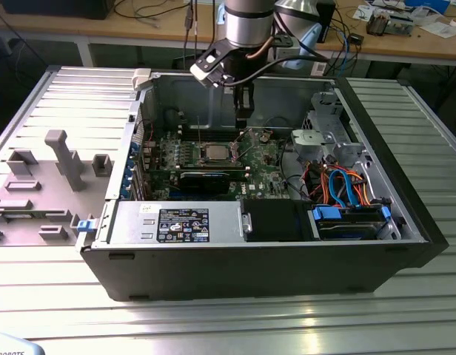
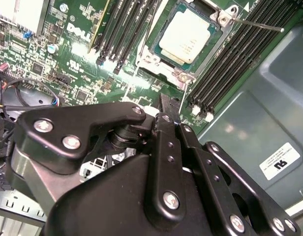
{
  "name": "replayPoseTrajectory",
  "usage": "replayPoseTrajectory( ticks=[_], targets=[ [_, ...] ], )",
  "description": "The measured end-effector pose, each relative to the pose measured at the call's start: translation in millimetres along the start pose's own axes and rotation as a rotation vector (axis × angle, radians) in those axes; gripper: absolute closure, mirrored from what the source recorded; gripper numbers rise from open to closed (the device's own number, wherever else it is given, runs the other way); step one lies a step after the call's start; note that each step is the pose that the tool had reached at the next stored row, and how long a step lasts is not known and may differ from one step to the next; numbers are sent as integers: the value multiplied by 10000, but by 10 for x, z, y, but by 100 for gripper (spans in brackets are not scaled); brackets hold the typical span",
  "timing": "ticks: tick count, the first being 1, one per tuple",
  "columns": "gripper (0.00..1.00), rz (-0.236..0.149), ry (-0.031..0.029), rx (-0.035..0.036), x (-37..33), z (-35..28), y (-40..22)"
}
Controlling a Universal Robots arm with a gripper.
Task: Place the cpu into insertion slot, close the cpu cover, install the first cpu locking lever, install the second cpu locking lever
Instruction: 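Close the cpu cover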
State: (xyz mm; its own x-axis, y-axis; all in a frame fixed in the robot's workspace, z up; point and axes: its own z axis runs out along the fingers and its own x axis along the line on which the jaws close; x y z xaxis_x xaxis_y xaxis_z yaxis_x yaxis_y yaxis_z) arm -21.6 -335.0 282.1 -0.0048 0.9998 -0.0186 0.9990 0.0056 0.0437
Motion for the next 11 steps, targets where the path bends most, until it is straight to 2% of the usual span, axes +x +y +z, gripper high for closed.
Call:
replayPoseTrajectory(
  ticks=[3,11],
  targets=[
    [89,1,-7,1,0,2,47],
    [89,0,-12,1,0,3,77]
  ],
)
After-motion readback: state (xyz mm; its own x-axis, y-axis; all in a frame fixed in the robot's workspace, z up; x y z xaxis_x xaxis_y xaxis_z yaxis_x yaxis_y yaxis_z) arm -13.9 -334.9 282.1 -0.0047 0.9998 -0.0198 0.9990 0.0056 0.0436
